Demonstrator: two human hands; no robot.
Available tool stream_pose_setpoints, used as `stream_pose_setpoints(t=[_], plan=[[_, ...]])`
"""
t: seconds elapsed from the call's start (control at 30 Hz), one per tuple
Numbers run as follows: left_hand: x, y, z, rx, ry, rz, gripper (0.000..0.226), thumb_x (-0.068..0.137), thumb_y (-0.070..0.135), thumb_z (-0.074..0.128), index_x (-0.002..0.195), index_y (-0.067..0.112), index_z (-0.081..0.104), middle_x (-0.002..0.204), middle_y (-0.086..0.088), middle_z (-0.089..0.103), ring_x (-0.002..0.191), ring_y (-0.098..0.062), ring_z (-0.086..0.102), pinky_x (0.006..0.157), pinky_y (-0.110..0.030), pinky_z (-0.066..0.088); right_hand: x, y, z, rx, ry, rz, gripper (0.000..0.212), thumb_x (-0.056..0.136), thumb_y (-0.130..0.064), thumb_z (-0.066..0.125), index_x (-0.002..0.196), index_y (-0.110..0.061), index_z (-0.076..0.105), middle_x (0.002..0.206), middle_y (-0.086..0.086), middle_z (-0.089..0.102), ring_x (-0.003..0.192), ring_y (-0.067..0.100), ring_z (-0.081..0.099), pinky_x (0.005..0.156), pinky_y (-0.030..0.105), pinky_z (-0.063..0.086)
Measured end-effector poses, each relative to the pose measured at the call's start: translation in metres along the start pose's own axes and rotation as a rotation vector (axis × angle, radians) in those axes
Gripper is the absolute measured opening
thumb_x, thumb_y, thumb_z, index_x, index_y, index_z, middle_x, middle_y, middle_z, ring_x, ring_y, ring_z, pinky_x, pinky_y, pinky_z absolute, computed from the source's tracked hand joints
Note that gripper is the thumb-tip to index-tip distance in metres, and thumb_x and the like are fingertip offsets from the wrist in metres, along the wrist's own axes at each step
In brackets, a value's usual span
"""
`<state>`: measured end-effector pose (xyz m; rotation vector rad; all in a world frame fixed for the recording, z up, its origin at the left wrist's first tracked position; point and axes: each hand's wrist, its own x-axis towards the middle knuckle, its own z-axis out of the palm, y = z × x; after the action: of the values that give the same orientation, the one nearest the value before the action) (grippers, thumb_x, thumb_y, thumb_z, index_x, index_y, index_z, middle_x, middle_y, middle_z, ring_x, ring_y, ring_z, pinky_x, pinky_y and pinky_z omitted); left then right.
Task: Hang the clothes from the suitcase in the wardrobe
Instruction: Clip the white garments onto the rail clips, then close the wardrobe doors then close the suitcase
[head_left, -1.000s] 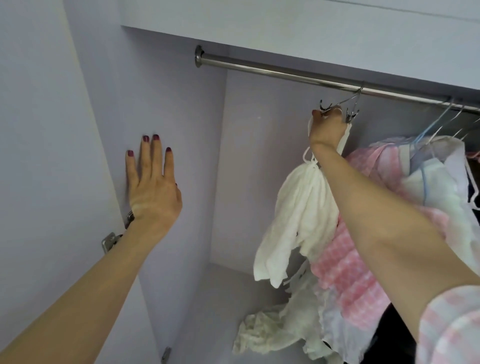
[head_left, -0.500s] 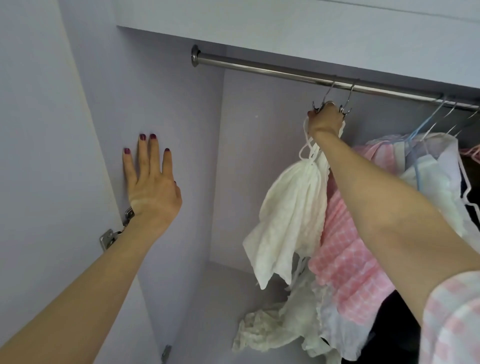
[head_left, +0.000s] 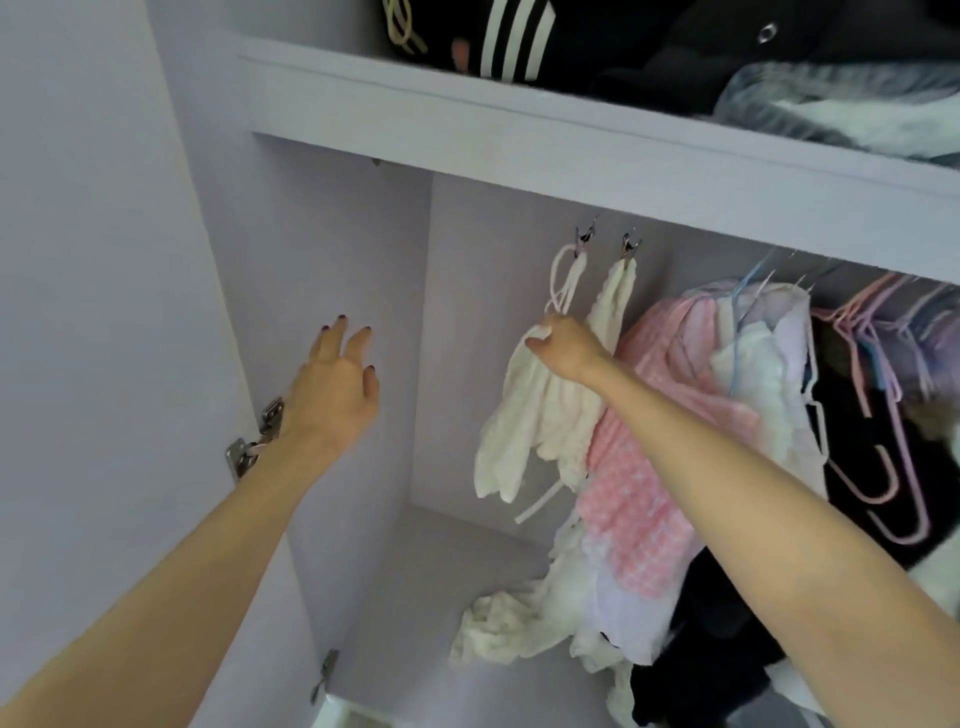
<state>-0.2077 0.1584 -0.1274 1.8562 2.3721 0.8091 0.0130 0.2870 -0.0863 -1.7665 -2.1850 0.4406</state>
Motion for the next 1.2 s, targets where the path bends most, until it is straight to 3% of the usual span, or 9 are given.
stream_pose_setpoints(t=[0.13,0.3,0.47,0.8,1.0,1.1,1.2], plan=[[-0.038,0.012,-0.024,-0.085,0.069,0.06,0.044,0.095,0.012,0.042,0.139,0.009,0.039,0.145,-0.01,0.037,0.131,-0.029,0.037,0.102,-0.042,0.037,-0.054,-0.006,0.001,-0.078,-0.078,-0.122,0.038,0.096,-0.031,0.048,0.127,-0.012,0.053,0.129,0.011,0.057,0.118,0.029,0.053,0.098,0.033,0.043],[-0.085,0.017,-0.062,-0.079,0.069,0.085,0.042,0.097,0.017,0.039,0.139,0.013,0.037,0.139,-0.01,0.042,0.124,-0.03,0.043,0.095,-0.045,0.043,-0.123,-0.033,-0.013,-0.083,-0.104,-0.235,0.033,0.096,-0.029,0.047,0.124,-0.012,0.056,0.127,0.007,0.06,0.117,0.026,0.055,0.099,0.036,0.043],[-0.12,0.018,-0.1,-0.103,0.097,0.132,0.043,0.096,0.017,0.04,0.139,0.012,0.037,0.133,-0.011,0.047,0.108,-0.032,0.052,0.088,-0.042,0.047,-0.178,-0.053,-0.021,-0.018,-0.118,-0.216,0.033,0.096,-0.03,0.048,0.123,-0.014,0.056,0.124,0.006,0.06,0.112,0.024,0.057,0.096,0.033,0.044],[-0.256,-0.035,-0.199,-0.12,0.276,0.361,0.037,0.095,0.009,0.042,0.131,0.011,0.047,0.136,-0.005,0.045,0.124,-0.026,0.043,0.085,-0.036,0.045,-0.332,-0.13,0.016,0.144,-0.128,-0.169,0.035,0.095,-0.031,0.049,0.126,-0.015,0.054,0.122,0.004,0.061,0.113,0.021,0.055,0.093,0.029,0.042],[-0.291,-0.073,-0.275,-0.055,0.62,0.458,0.033,0.086,-0.003,0.049,0.118,0.004,0.055,0.134,-0.019,0.046,0.131,-0.033,0.035,0.098,-0.046,0.04,-0.387,-0.204,0.012,0.172,-0.125,-0.254,0.038,0.097,-0.031,0.045,0.133,-0.017,0.048,0.124,0.003,0.061,0.115,0.018,0.055,0.093,0.026,0.041],[-0.298,-0.088,-0.3,0.034,0.787,0.331,0.045,0.083,0.003,0.049,0.128,0.007,0.046,0.141,-0.02,0.037,0.136,-0.035,0.025,0.108,-0.049,0.026,-0.405,-0.237,0.007,0.209,-0.117,-0.307,0.037,0.098,-0.025,0.046,0.132,-0.012,0.048,0.122,0.004,0.063,0.117,0.017,0.053,0.092,0.023,0.038],[-0.296,-0.098,-0.317,-0.019,0.727,0.134,0.07,0.085,0.009,0.05,0.146,0.004,0.016,0.152,-0.023,0.013,0.142,-0.038,0.011,0.113,-0.047,0.016,-0.412,-0.263,0.01,0.251,-0.108,-0.325,0.039,0.096,-0.029,0.05,0.132,-0.015,0.049,0.123,0.002,0.061,0.118,0.017,0.052,0.092,0.023,0.037]])
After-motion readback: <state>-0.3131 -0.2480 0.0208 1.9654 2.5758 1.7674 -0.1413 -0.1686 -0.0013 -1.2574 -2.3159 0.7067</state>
